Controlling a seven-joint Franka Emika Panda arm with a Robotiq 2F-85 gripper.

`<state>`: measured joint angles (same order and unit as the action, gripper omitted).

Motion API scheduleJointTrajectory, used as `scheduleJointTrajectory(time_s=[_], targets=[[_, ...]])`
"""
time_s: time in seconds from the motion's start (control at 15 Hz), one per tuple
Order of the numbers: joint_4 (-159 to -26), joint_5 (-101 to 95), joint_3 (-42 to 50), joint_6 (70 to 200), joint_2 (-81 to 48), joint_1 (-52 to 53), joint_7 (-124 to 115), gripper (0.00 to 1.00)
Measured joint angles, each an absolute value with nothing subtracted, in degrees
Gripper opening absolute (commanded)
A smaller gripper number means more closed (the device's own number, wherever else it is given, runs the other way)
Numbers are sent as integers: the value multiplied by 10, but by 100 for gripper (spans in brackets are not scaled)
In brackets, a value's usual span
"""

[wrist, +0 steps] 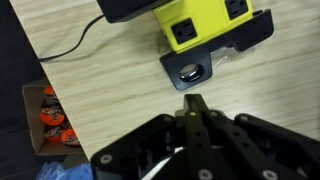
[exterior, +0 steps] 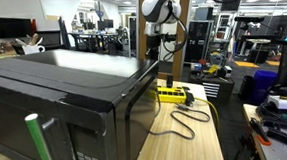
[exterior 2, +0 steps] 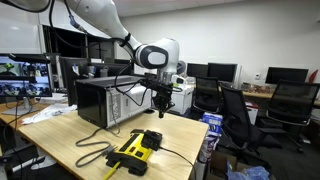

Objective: Pick up the black plug and plug it into the middle socket on the right side of the yellow extension cable

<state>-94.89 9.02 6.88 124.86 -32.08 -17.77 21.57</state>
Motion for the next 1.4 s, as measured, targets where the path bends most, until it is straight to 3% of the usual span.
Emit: scheduleJointTrajectory(time_s=[0.8,1.4], targets=[[-1087,-9,98,1229,-207,-177,194,0],[-1137,-10,101,1222,-196,-177,194,0]])
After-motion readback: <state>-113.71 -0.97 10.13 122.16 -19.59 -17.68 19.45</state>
